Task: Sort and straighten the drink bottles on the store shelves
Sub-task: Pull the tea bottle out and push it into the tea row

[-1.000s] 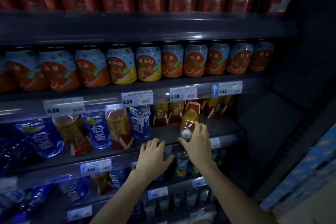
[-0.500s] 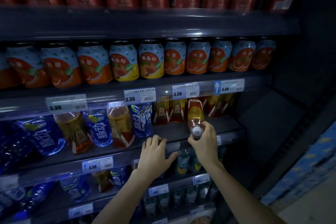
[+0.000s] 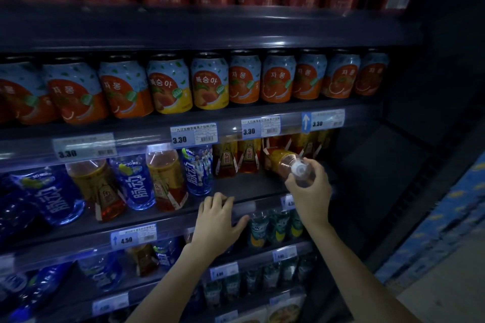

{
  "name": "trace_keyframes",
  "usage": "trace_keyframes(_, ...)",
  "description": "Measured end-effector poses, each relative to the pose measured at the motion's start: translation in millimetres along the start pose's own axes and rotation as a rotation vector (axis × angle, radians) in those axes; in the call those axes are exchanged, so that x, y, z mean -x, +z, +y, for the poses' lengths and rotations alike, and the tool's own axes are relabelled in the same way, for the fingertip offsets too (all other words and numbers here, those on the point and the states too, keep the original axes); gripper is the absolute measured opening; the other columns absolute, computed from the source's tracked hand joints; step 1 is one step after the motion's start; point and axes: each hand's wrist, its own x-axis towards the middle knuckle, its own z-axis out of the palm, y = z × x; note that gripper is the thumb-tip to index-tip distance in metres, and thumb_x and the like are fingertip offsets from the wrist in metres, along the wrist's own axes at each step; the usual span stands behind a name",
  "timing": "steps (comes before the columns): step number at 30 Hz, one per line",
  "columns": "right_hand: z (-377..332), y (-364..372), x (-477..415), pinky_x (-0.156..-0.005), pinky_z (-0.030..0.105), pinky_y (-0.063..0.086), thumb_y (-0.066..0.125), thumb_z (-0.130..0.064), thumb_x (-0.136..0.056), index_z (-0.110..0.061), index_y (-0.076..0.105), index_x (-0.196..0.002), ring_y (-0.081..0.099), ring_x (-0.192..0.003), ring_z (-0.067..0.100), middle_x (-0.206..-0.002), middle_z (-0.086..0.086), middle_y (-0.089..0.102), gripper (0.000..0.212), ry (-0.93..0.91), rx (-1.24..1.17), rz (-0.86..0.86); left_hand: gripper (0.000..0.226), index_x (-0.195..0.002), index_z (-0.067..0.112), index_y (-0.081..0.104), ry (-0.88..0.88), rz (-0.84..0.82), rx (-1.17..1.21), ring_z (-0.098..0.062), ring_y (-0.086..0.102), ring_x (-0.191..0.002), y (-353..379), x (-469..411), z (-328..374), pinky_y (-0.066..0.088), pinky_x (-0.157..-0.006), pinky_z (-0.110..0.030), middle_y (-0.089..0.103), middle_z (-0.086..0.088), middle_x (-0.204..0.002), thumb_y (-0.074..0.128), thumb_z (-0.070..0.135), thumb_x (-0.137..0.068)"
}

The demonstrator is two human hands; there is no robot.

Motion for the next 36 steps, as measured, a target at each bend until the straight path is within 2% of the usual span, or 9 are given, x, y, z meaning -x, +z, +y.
trace_keyframes(4,-15,2,-7,-0.077,0.026,0.054,0.066,-0.042,-0.068,-0.028,0.059,-0.113,0.059,-0.095,-0.003,-0.112,0.001,0.06,0.048,-0.022,-0.069,0.057,0.068,-0.135,0.016,0.048,0.009,0.005,0.022,-0.028,0.044,-0.112,-1,2,-1,0.038,-0.098,-0.039,0.048,-0.004,-0.123,0.039,0.064,-0.089)
trace_keyframes(8,-21,5,-11,-0.077,0.022,0.055,0.068,-0.039,-0.071,-0.034,0.059,-0.109,0.063,-0.097,0.0,-0.115,-0.002,0.062,0.04,-0.023,-0.174,0.052,0.067,-0.134,0.014,0.05,0.011,0.014,0.034,-0.029,0.045,-0.11,-2,2,-1,0.039,-0.096,-0.039,0.049,-0.005,-0.121,0.042,0.062,-0.088)
trace_keyframes(13,-24,14,-15,-0.081,0.017,0.052,0.067,-0.027,-0.083,-0.035,0.055,-0.114,0.062,-0.101,-0.001,-0.108,-0.024,0.063,0.035,-0.026,-0.287,0.028,0.066,-0.131,0.012,0.052,0.024,0.02,0.03,-0.029,0.047,-0.106,-3,3,0,0.041,-0.093,-0.04,0.051,-0.006,-0.118,0.043,0.061,-0.088)
trace_keyframes(16,-23,24,-16,-0.09,0.032,0.053,0.06,-0.029,-0.095,-0.022,0.046,-0.131,0.061,-0.109,0.009,-0.122,-0.007,0.06,0.04,-0.031,-0.305,0.015,0.065,-0.13,0.011,0.053,0.024,0.022,0.032,-0.03,0.048,-0.105,-3,3,0,0.042,-0.091,-0.04,0.051,-0.007,-0.116,0.045,0.059,-0.088)
trace_keyframes(20,-22,35,-17,-0.105,0.037,0.044,0.048,-0.038,-0.099,-0.019,0.029,-0.145,0.05,-0.123,0.013,-0.139,0.006,0.044,0.053,-0.024,-0.302,0.009,0.064,-0.129,0.01,0.053,0.029,0.02,0.03,-0.03,0.048,-0.104,-3,3,0,0.043,-0.091,-0.041,0.051,-0.007,-0.115,0.047,0.059,-0.088)
trace_keyframes(26,-18,42,-20,-0.105,0.033,0.043,0.071,-0.02,-0.084,-0.042,0.018,-0.145,0.038,-0.133,0.016,-0.146,-0.001,0.024,0.084,0.005,-0.201,0.017,0.063,-0.131,0.011,0.051,0.029,0.004,0.011,-0.03,0.047,-0.106,-4,4,1,0.042,-0.093,-0.04,0.05,-0.007,-0.116,0.047,0.057,-0.088)
trace_keyframes(29,-14,43,-21,-0.101,0.025,0.043,0.076,-0.02,-0.081,-0.039,0.022,-0.145,0.039,-0.132,0.013,-0.145,0.002,0.03,0.086,-0.002,-0.179,0.06,0.062,-0.131,0.01,0.051,0.03,0.001,0.019,-0.03,0.047,-0.107,-4,4,1,0.041,-0.094,-0.041,0.05,-0.007,-0.117,0.05,0.055,-0.088)
trace_keyframes(32,-15,43,-22,-0.097,0.016,0.044,0.084,-0.024,-0.073,-0.036,0.033,-0.136,0.045,-0.12,0.0,-0.136,-0.008,0.045,0.082,0.036,-0.194,0.132,0.064,-0.134,0.011,0.049,0.032,-0.017,0.009,-0.03,0.046,-0.11,-4,5,1,0.04,-0.096,-0.04,0.049,-0.007,-0.119,0.048,0.055,-0.089)
trace_keyframes(36,-16,43,-20,-0.092,0.024,0.052,0.086,-0.029,-0.068,-0.035,0.042,-0.12,0.056,-0.109,0.006,-0.123,-0.007,0.055,0.069,0.044,-0.181,0.182,0.063,-0.134,0.011,0.049,0.035,-0.01,0.018,-0.03,0.046,-0.109,-5,5,1,0.04,-0.096,-0.04,0.05,-0.007,-0.119,0.049,0.054,-0.088)
